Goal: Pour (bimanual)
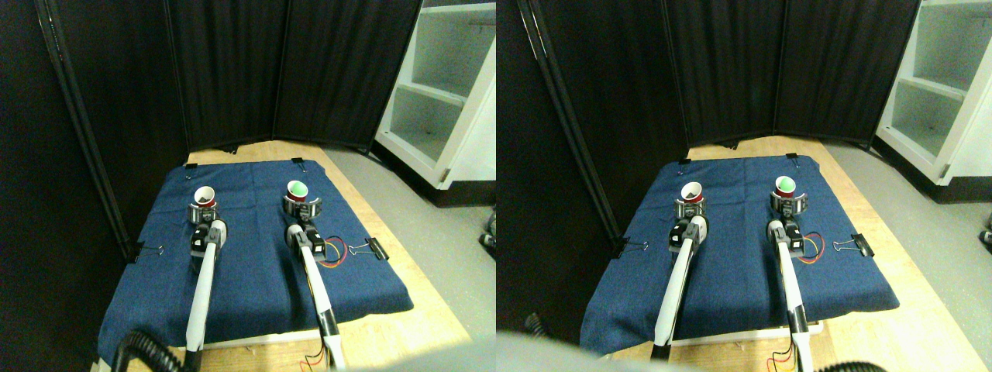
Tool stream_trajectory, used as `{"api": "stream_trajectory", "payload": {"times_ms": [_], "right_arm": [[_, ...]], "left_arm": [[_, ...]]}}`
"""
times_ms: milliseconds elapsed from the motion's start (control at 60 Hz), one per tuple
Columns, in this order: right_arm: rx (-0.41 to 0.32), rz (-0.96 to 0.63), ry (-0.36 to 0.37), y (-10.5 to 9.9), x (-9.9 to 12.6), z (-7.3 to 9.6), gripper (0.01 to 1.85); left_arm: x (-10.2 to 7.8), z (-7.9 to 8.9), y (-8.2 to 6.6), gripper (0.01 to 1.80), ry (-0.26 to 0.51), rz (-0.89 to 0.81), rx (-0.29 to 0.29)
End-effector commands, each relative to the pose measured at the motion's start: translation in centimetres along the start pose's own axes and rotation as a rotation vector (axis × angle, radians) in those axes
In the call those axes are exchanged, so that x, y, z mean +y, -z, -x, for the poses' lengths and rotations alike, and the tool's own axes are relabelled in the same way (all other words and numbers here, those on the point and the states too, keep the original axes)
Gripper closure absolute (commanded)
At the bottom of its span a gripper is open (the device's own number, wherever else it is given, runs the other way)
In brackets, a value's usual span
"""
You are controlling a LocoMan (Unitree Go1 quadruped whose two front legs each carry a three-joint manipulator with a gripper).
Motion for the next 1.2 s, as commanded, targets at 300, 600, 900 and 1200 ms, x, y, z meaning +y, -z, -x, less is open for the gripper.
{"api": "stream_trajectory", "payload": {"times_ms": [300, 600, 900, 1200], "right_arm": [[-0.037, -0.139, -0.001, 0.1, -0.1, -0.8, 0.81], [-0.043, -0.129, -0.009, -0.5, 0.2, -1.2, 0.81], [-0.062, -0.143, 0.005, -0.9, 0.6, -2.0, 0.87], [0.025, -0.144, 0.045, -0.7, 0.5, -3.0, 1.01]], "left_arm": [[0.0, 0.0, 0.8, 1.05, 0.029, 0.019, -0.008], [-0.4, -0.2, 1.2, 1.1, 0.037, 0.021, -0.004], [-0.6, -0.6, 1.6, 1.1, 0.036, 0.03, 0.009], [-0.3, -0.8, 1.2, 1.1, 0.044, 0.02, -0.01]]}}
